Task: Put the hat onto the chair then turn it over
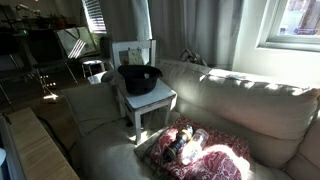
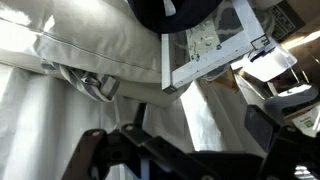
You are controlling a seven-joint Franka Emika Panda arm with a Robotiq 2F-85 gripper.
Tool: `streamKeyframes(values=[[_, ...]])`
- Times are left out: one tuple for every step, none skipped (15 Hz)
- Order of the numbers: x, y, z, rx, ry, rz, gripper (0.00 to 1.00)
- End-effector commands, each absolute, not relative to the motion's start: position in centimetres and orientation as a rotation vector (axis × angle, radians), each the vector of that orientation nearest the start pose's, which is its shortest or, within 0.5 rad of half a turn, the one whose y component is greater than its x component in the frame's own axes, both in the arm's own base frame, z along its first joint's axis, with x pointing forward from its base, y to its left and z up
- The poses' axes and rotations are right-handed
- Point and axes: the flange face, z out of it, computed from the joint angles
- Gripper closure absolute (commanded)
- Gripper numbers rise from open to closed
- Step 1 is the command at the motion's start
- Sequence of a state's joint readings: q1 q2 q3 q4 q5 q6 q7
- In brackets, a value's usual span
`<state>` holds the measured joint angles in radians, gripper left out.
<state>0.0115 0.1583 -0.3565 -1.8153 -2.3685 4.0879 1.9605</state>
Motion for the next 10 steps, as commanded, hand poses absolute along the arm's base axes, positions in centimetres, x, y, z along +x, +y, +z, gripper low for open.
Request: streamKeyframes(values=[[47.9, -5.89, 47.47, -2.696, -0.748, -0.707, 0.0], [47.76, -5.81, 47.63, -2.702, -0.794, -0.674, 0.0], [47.59, -5.76, 47.76, -2.712, -0.844, -0.634, 0.0], [47.45, -5.71, 47.8, -2.716, -0.888, -0.6, 0.0], [48.01, -6.08, 46.89, -2.693, -0.94, -0.589, 0.0], [47.32, -5.53, 47.82, -2.686, -0.855, -0.675, 0.0], [47.42, -5.56, 47.71, -2.684, -0.859, -0.671, 0.0], [47.46, -5.48, 47.68, -2.682, -0.859, -0.671, 0.0], [47.46, -5.43, 47.69, -2.68, -0.86, -0.672, 0.0], [47.46, -5.39, 47.73, -2.679, -0.861, -0.673, 0.0]])
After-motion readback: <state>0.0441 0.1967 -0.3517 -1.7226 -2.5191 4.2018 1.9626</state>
